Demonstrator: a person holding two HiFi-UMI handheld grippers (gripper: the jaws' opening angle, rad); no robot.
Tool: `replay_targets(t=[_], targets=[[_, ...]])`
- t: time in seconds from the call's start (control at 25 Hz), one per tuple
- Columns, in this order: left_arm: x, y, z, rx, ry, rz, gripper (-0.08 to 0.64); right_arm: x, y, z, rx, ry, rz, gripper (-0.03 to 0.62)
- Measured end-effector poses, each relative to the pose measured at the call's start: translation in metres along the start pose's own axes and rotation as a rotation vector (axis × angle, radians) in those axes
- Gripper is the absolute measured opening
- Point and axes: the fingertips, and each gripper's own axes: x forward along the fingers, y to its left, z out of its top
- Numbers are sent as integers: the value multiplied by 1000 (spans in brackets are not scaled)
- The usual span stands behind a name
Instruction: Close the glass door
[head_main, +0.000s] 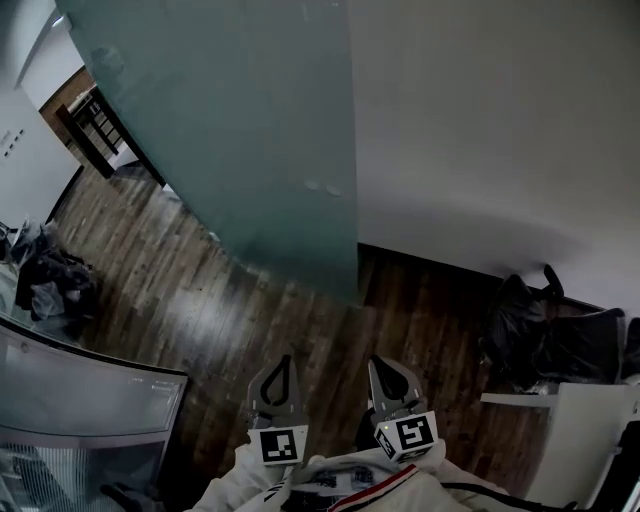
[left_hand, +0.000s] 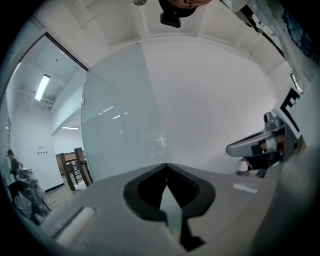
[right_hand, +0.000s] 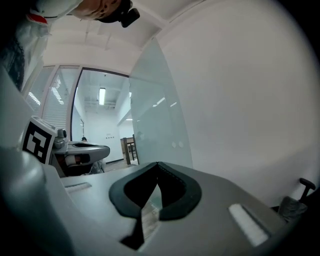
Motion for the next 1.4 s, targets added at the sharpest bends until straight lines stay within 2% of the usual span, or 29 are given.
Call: replay_targets(t=[0.28, 0.44, 0.6, 0.8, 1.08, 1.24, 1.4], targets=[[71, -28, 16, -19, 10, 21, 3, 40, -61, 19, -13, 8, 59, 5], [89, -26, 16, -41, 15, 58, 3, 62, -76, 18, 6, 26, 86, 5], [98, -10, 5, -38, 59, 87, 3, 83, -73, 20, -14, 34, 127, 5], [126, 9, -8, -75, 66, 87, 3, 119, -77, 17, -10, 65, 126, 5], [187, 43, -3, -89, 6, 71, 3, 179, -85, 45, -104, 61, 124, 5], [205, 71, -4, -112, -18, 82, 3, 212, -77, 55, -126, 67, 130, 5], [223, 86, -13, -121, -1, 90, 3, 234, -77, 59, -147, 67, 140, 5]])
